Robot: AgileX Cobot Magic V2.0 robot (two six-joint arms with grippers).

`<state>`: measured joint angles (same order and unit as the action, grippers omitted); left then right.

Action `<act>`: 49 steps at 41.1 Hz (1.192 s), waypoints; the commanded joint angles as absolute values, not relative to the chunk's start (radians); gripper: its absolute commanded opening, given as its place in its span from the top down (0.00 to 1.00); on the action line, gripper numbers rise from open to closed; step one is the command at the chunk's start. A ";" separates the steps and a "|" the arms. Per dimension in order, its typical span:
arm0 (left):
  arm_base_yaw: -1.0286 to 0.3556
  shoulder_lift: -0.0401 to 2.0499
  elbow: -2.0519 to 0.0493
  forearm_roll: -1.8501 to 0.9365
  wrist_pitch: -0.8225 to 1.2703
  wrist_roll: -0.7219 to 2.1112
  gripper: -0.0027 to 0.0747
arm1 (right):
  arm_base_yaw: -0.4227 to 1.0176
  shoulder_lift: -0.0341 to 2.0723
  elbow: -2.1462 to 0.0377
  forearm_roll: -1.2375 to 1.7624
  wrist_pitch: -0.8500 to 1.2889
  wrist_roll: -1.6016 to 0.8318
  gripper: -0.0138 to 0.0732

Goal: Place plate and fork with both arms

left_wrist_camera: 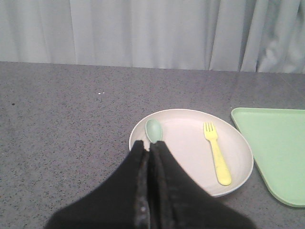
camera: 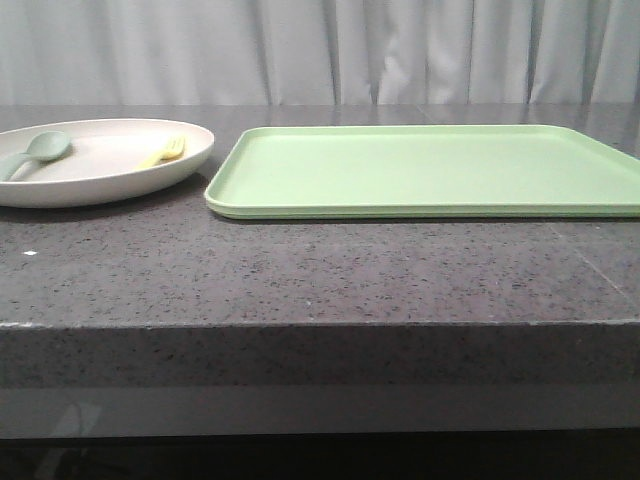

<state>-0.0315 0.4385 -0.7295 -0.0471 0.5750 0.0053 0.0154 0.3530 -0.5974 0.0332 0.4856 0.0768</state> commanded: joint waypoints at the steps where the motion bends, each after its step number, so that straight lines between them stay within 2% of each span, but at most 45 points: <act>1: -0.030 0.453 -0.762 -0.054 0.502 0.006 0.99 | 0.016 0.369 -0.632 0.024 0.406 0.070 0.92; 7: -0.030 0.453 -0.762 -0.051 0.502 0.006 0.99 | 0.016 0.369 -0.632 0.015 0.407 0.070 0.90; 10: -0.030 0.453 -0.762 -0.051 0.502 0.006 0.93 | 0.016 0.369 -0.632 -0.007 0.409 0.070 0.77; 11: -0.030 0.453 -0.762 -0.049 0.502 0.006 0.88 | 0.016 0.369 -0.632 -0.024 0.410 0.070 0.71; 12: -0.030 0.453 -0.762 -0.050 0.502 0.006 0.80 | 0.016 0.369 -0.632 -0.043 0.410 0.070 0.61; 13: -0.030 0.453 -0.762 -0.049 0.502 0.006 0.74 | 0.016 0.369 -0.632 -0.060 0.410 0.070 0.56; 15: -0.030 0.453 -0.762 -0.049 0.502 0.006 0.57 | 0.016 0.369 -0.632 -0.094 0.410 0.070 0.40; 17: -0.030 0.453 -0.762 -0.049 0.504 0.006 0.41 | 0.016 0.369 -0.632 -0.109 0.409 0.070 0.30; 18: -0.030 0.453 -0.762 -0.049 0.504 0.006 0.34 | 0.016 0.369 -0.632 -0.108 0.409 0.070 0.27; 21: -0.030 0.453 -0.762 -0.049 0.504 0.006 0.24 | 0.016 0.369 -0.632 -0.108 0.409 0.070 0.21; 42: -0.030 0.460 -0.765 -0.103 0.482 0.006 0.36 | 0.016 0.369 -0.632 -0.108 0.410 0.070 0.22; 49: -0.030 0.568 -0.835 -0.063 0.605 0.006 0.35 | 0.016 0.369 -0.632 -0.108 0.410 0.070 0.22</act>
